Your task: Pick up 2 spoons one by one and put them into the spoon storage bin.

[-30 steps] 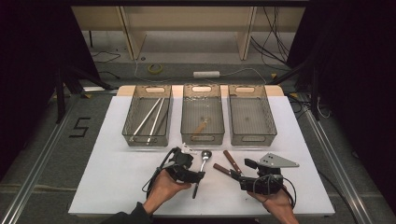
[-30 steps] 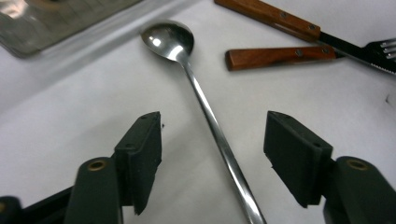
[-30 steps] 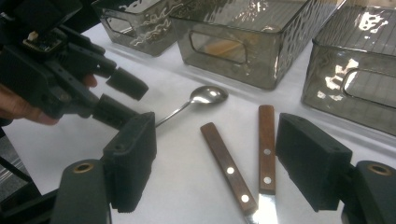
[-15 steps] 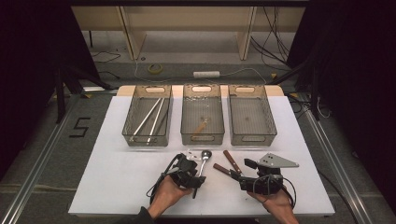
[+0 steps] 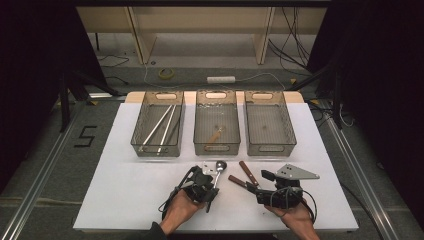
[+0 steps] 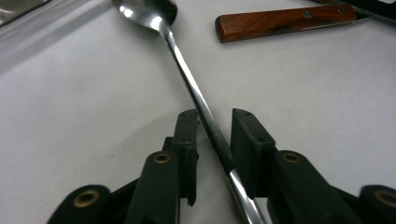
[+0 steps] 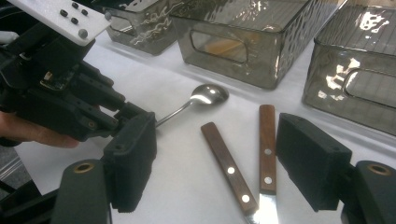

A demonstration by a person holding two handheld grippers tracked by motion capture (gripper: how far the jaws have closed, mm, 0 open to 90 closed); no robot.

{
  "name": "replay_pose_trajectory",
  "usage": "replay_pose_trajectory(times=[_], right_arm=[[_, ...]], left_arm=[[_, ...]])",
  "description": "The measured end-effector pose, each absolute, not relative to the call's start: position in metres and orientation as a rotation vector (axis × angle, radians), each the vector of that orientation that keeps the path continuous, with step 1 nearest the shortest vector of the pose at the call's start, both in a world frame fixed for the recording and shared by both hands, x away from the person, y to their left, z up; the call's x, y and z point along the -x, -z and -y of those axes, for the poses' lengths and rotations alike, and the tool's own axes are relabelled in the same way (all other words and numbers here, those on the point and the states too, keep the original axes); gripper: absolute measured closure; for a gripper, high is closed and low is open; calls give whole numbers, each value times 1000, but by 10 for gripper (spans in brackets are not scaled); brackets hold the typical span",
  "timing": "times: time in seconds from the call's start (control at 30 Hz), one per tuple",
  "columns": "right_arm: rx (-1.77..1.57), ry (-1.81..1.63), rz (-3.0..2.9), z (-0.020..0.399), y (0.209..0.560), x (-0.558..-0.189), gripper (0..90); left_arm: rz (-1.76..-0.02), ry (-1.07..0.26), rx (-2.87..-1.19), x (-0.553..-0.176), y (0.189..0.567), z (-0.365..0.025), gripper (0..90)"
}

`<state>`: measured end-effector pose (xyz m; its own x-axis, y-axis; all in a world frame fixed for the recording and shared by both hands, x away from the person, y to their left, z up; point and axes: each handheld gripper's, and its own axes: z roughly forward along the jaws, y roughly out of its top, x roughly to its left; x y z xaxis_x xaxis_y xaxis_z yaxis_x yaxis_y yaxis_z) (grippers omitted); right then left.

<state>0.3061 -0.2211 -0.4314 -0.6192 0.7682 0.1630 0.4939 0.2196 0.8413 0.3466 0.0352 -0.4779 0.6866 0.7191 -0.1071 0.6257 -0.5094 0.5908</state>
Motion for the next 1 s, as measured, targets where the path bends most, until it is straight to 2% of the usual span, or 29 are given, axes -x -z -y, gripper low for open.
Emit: replay_pose_trajectory(times=[0.37,1.0], right_arm=[[-1192,-1353,-2211,222,432,-307,306],[-1192,-1356,-2207,223,431,-306,306]], left_arm=[[-1073,-175,-2250,-351,479,-41,864],[-1030,-132,-2215,-354,475,-48,891]])
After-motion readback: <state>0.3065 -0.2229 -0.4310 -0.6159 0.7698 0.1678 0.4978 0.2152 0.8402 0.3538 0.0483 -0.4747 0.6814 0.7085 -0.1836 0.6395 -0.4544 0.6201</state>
